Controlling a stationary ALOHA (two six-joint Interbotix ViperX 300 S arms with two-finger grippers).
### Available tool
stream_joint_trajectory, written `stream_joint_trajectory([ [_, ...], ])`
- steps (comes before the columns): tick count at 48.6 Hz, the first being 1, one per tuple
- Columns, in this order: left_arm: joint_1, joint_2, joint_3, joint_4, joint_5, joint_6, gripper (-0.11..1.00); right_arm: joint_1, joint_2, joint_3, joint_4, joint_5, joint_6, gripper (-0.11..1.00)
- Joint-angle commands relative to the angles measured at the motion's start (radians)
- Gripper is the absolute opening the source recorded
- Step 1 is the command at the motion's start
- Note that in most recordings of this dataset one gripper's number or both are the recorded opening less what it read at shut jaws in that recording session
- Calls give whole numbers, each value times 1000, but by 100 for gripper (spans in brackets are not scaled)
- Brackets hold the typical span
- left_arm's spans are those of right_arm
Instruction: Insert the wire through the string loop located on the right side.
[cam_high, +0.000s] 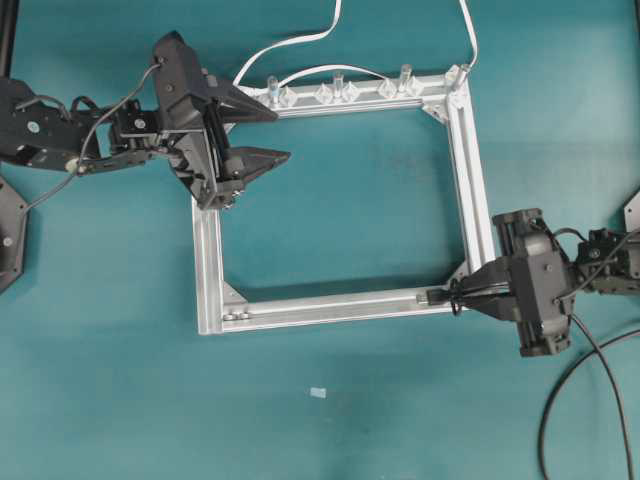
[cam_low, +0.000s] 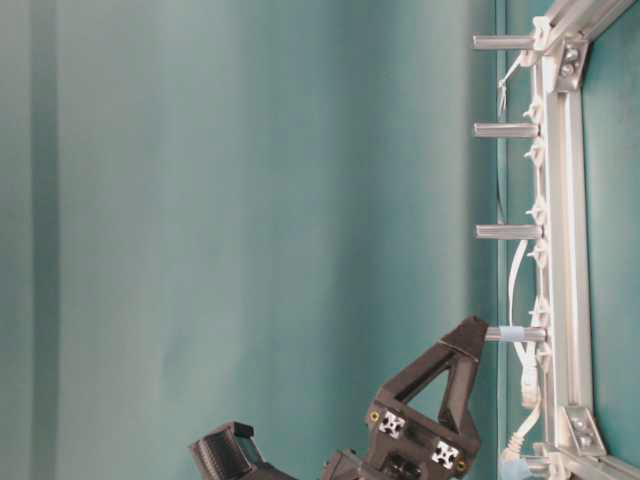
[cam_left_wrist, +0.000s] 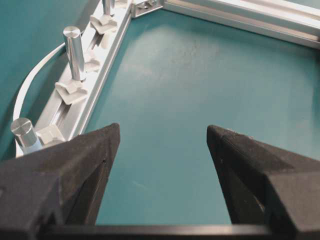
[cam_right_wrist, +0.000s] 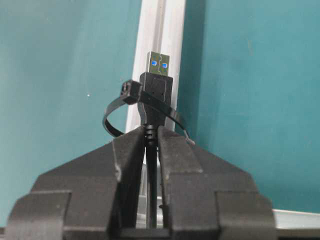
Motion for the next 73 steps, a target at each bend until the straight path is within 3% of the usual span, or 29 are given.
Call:
stream_joint_trajectory([
  [1, -3, -25, -14, 3, -5, 8, 75, -3, -6, -15, -2, -9, -2, 11],
  [20, -8, -25, -15, 3, -5, 2, 75, -3, -6, -11, -2, -9, -2, 11],
  [30, -81, -40, -20, 0, 29, -11, 75, -3, -6, -12, -3, -9, -2, 11],
  [38, -198, -66, -20, -5, 91, -66, 75, -3, -6, -12, -3, -9, -2, 11],
  [55, -402, -74, -23, -5, 175, -253, 75, -3, -6, -9, -3, -9, -2, 11],
  [61, -425, -72, -28, -5, 195, -288, 75, -3, -6, -9, -2, -9, -2, 11],
  [73, -423, -58, -35, -3, 198, -291, 75, -3, -6, -8, -2, -6, -2, 11],
])
